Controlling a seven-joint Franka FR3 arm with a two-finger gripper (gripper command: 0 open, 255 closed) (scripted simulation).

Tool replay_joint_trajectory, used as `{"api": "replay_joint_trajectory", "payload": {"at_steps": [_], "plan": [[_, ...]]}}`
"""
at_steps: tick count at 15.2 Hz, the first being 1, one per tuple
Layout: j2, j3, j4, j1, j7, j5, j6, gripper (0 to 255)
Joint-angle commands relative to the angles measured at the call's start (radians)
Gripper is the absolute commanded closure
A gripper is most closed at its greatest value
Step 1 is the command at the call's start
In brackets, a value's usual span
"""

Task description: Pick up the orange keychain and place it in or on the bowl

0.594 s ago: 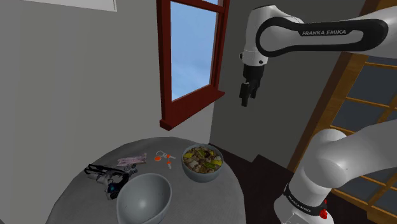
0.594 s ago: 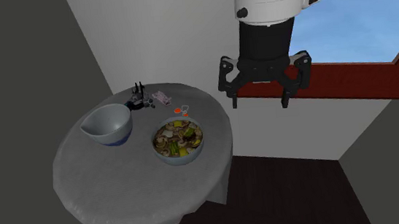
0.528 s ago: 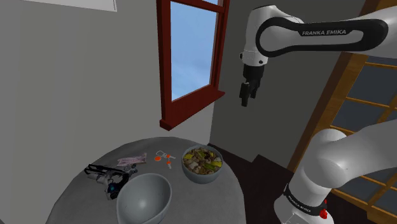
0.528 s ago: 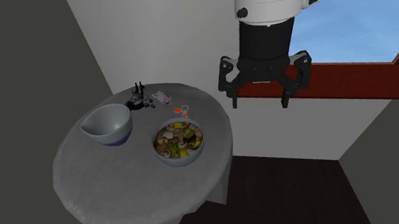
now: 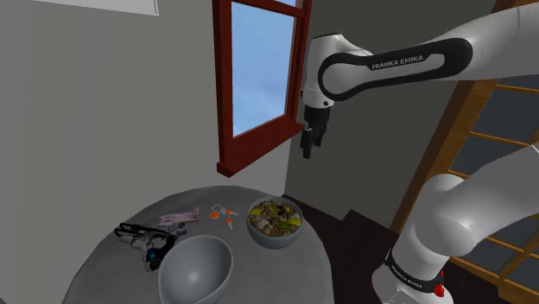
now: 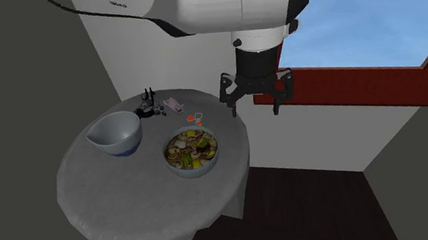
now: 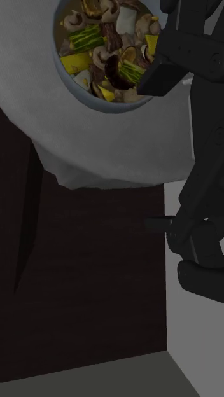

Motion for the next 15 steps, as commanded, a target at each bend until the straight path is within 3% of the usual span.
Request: {"api": "replay_joint_trajectory", "payload": {"at_steps": [1,15], "plan": [[0.051,0.007,-0.008,0.016,-0.004,0.013,0.066,0],[0.498,0.079,0.115,0.117,-0.041,0.087,0.431,0]]}}
